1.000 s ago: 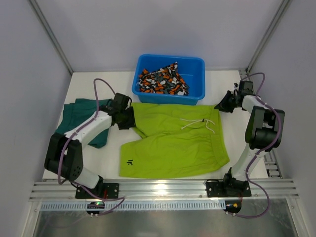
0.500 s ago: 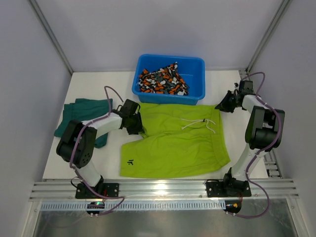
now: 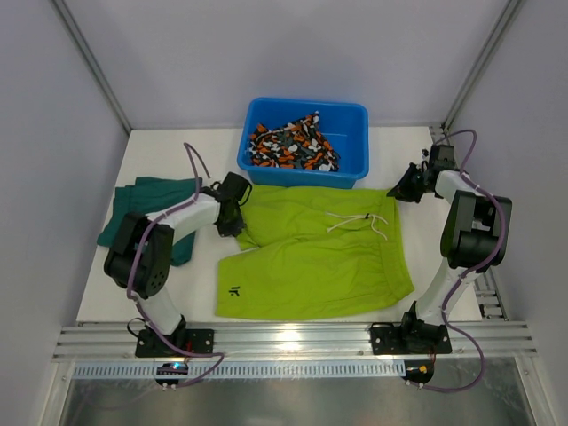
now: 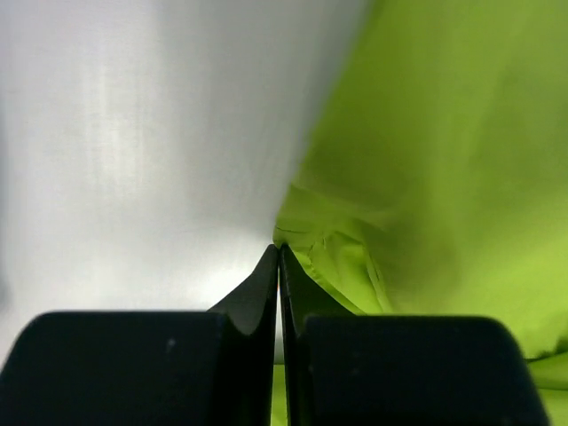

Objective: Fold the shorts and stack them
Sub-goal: Flatten out the shorts at the center of the board.

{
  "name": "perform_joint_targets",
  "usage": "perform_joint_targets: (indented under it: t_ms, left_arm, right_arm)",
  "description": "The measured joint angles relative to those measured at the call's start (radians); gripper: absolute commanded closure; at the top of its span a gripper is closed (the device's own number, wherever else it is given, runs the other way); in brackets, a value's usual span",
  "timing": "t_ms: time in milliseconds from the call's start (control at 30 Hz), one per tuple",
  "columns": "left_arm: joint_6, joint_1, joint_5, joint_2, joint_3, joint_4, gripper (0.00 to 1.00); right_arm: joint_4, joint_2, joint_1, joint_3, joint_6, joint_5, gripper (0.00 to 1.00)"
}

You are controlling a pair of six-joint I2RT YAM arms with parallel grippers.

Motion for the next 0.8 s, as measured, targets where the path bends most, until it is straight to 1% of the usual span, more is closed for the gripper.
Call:
perform_joint_targets:
  t_ms: [200,333,500,533,567,600,633,667,767,800]
  left_arm:
    - [0.03,0.032,-0.095,-0.071,0.008,-0.121,1.0]
    - [0.043,0.042,-0.127,-0.082,0.008,-0.156,1.0]
    - [0.052,0.083,-0.161,-0.081,0.019,-0.197,1.0]
    - [0.055,0.095,-0.163,-0.081,0.027,-0.203,0.96]
    - [0.064,0.109,-0.159,-0.081,0.043,-0.214,0.75]
    - [0.078,0.121,-0.157,-0.081,0.061,-0.222,0.65]
    - [0.08,0.129,-0.151,-0.082,0.077,-0.229,0.6]
    - [0.085,0.136,-0.146,-0.087,0.095,-0.231,0.54]
    - [0.1,0.137,-0.14,-0.135,0.108,-0.239,0.52]
    - [0.102,0.131,-0.139,-0.166,0.108,-0.254,0.51]
  right_arm:
    - [-0.001,0.0,0.0,0.003,0.0,0.004,0.86]
    - [0.0,0.0,0.0,0.003,0.002,0.002,0.86]
    - [0.0,0.0,0.0,0.003,0.01,-0.006,0.85]
    - [0.0,0.0,0.001,0.003,0.012,-0.011,0.83]
    - [0.0,0.0,0.002,0.003,0.016,-0.017,0.79]
    - [0.0,0.0,0.003,0.003,0.018,-0.02,0.63]
    - [0.0,0.0,0.003,0.003,0.025,-0.025,0.57]
    - [-0.004,0.0,0.004,0.007,0.019,-0.026,0.48]
    - [-0.045,-0.001,0.011,0.032,0.019,0.002,0.4]
    - [-0.064,-0.003,0.013,0.044,0.021,0.02,0.38]
